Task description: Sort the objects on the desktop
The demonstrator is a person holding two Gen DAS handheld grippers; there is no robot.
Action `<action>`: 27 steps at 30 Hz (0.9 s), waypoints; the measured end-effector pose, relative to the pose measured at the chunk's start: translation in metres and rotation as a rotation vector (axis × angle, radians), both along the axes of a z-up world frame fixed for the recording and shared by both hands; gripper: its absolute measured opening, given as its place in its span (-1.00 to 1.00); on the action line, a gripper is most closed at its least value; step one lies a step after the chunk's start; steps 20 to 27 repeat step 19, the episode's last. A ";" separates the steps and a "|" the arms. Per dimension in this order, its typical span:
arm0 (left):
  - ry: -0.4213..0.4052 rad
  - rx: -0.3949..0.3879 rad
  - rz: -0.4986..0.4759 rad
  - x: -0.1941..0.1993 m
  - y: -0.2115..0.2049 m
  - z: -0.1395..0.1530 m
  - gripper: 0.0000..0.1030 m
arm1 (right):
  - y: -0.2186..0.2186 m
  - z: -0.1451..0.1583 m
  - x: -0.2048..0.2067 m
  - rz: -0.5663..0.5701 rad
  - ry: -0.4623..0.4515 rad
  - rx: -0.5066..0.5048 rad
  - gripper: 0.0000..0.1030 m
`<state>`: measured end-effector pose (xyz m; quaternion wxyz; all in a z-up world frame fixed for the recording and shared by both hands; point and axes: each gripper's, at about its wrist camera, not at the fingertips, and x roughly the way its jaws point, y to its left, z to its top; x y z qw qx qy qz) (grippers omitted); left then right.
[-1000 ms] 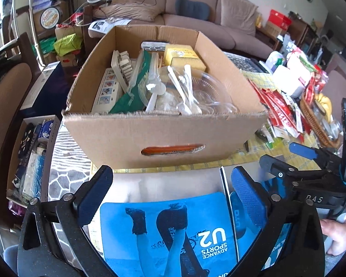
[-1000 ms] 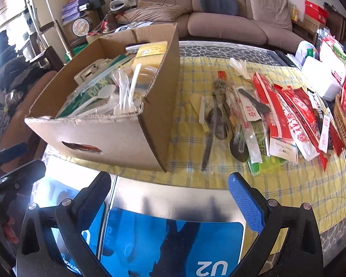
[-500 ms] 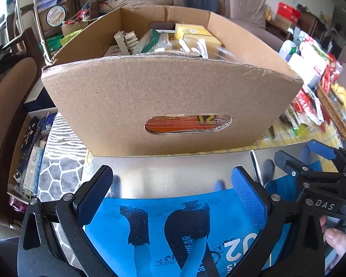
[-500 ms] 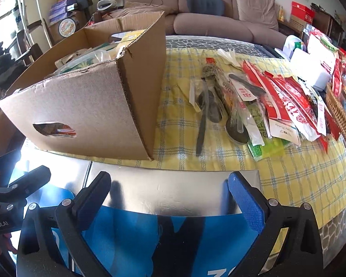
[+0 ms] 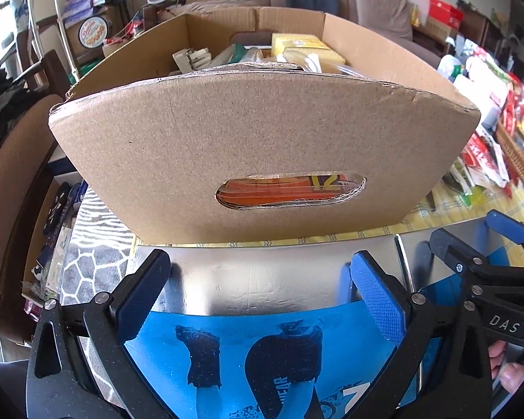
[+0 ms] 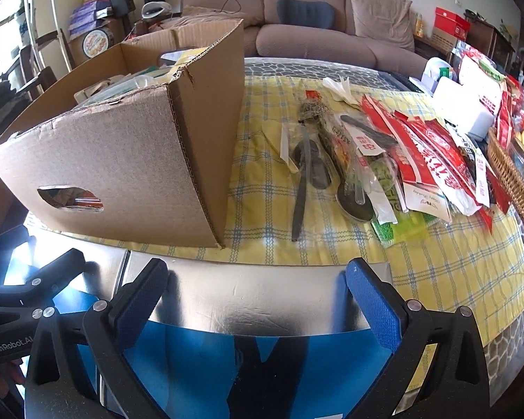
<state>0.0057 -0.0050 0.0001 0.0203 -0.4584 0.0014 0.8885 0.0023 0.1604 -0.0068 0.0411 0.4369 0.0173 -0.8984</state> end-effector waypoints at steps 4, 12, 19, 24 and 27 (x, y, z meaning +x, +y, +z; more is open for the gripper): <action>-0.003 0.000 0.000 -0.001 0.000 0.000 1.00 | 0.000 0.000 0.000 0.001 0.000 0.001 1.00; -0.006 0.000 0.000 -0.002 0.000 0.001 1.00 | 0.000 -0.001 -0.001 0.001 -0.006 0.003 1.00; -0.006 -0.001 0.000 -0.002 0.000 0.001 1.00 | 0.000 0.000 -0.001 0.000 -0.008 0.003 1.00; -0.006 -0.001 0.000 -0.002 0.000 0.001 1.00 | 0.000 0.000 -0.001 0.000 -0.008 0.003 1.00; -0.006 -0.001 0.000 -0.002 0.000 0.001 1.00 | 0.000 0.000 -0.001 0.000 -0.008 0.003 1.00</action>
